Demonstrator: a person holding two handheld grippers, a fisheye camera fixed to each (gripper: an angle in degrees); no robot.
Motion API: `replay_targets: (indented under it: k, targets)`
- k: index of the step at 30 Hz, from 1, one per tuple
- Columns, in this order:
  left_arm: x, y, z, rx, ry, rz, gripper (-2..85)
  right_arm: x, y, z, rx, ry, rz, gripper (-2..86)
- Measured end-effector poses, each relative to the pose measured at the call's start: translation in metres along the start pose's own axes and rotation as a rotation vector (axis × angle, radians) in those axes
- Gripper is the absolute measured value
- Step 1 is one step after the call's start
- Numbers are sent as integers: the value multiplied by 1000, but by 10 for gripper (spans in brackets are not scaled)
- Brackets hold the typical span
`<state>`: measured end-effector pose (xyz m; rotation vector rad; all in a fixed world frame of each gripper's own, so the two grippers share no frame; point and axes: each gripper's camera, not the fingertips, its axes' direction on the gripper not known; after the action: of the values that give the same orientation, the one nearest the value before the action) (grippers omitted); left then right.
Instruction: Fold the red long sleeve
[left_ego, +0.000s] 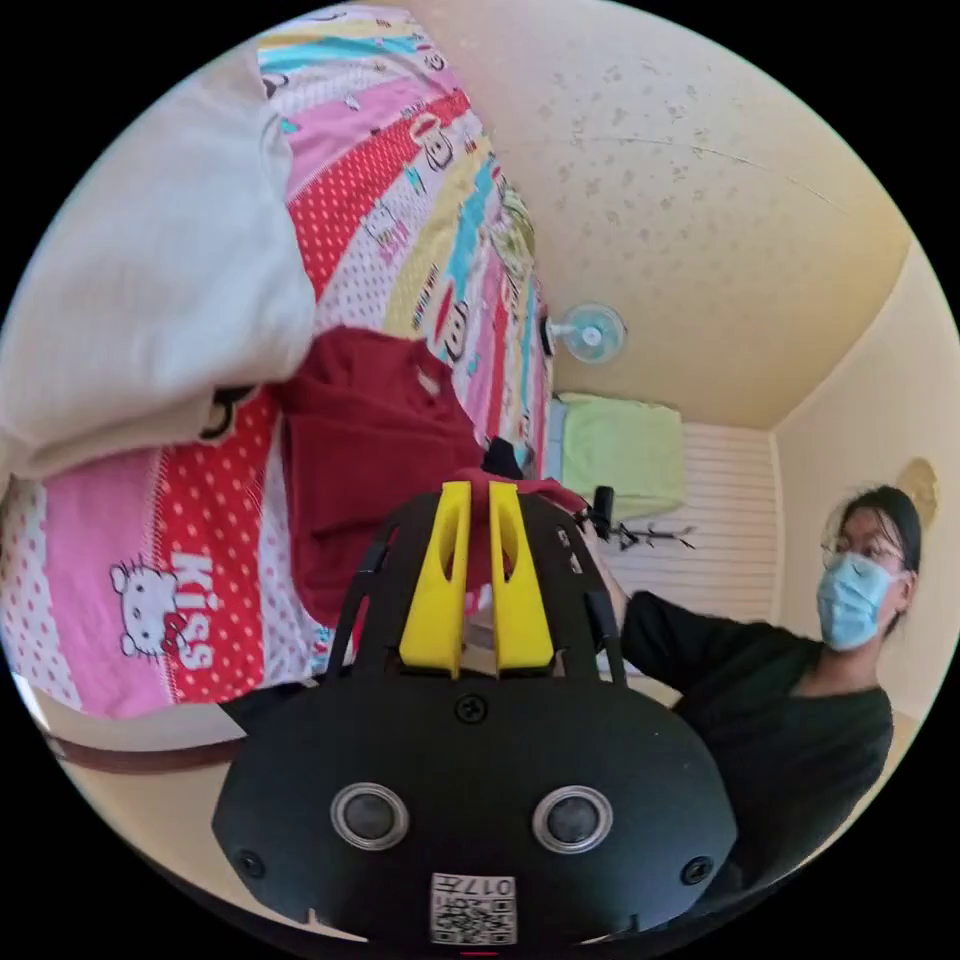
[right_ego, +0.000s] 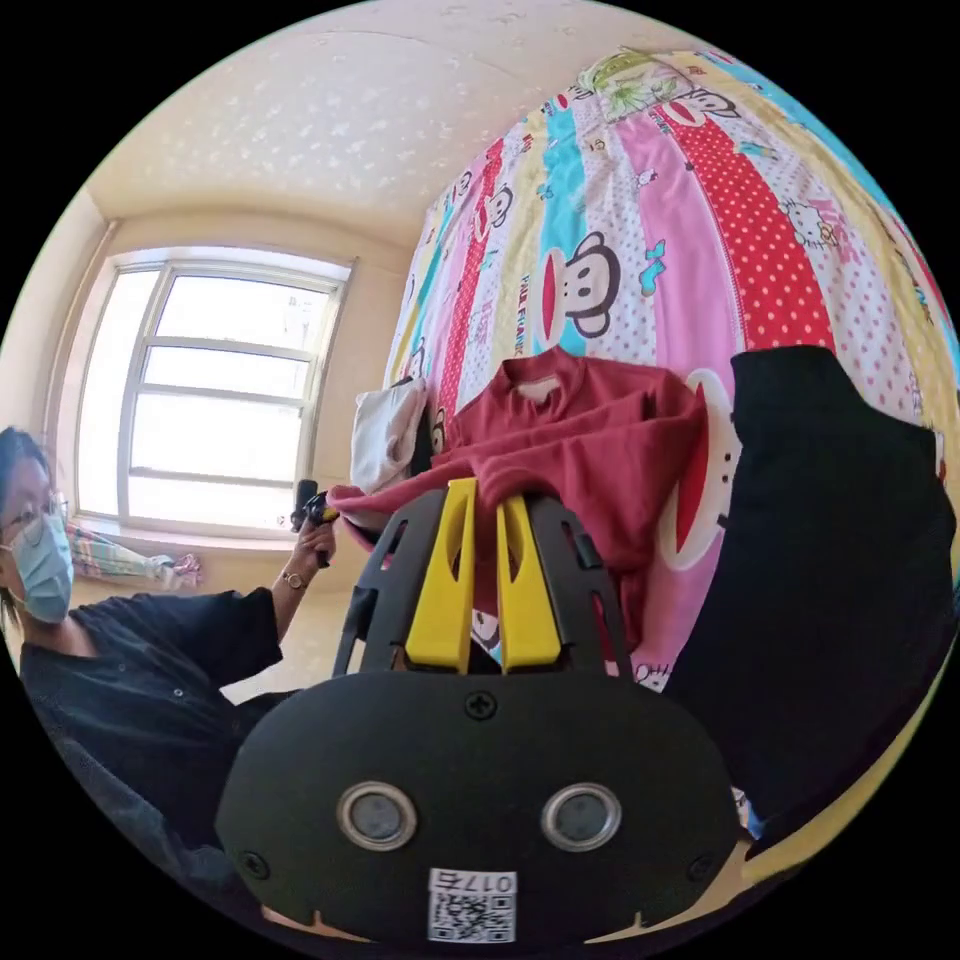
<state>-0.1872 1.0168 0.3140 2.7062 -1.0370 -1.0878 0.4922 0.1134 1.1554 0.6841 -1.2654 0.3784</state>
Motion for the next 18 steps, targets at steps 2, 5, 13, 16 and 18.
replay_targets:
  k: [2, 5, 13, 16, 18]
  targets:
    - [4, -18, 8, 230, -91, -82, 59, 18, -54, 28, 69, 64, 58, 29]
    - [16, 1, 17, 396, -233, -133, 69, 18, -77, 45, 189, 145, 227, 36]
    - [-28, 95, 83, 261, -410, -381, 164, 5, -8, 175, -184, 515, 73, 16]
    - [-60, 112, 109, 213, -331, -521, 180, 32, 33, 196, -294, 699, 84, 8]
    - [-67, 118, 118, 240, -289, -554, 175, 27, 39, 186, -251, 738, 168, 6]
